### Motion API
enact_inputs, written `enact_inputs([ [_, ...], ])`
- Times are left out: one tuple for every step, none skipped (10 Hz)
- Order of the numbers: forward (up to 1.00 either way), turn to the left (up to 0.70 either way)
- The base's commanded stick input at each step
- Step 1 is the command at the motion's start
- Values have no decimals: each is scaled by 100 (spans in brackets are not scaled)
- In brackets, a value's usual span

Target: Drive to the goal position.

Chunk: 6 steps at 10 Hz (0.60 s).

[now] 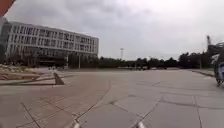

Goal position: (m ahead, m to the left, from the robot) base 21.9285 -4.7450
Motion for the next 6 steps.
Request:
enact_inputs([
  [50,-25],
  [50,-25],
  [50,-22],
  [50,-18],
  [50,-13],
  [50,-6],
])
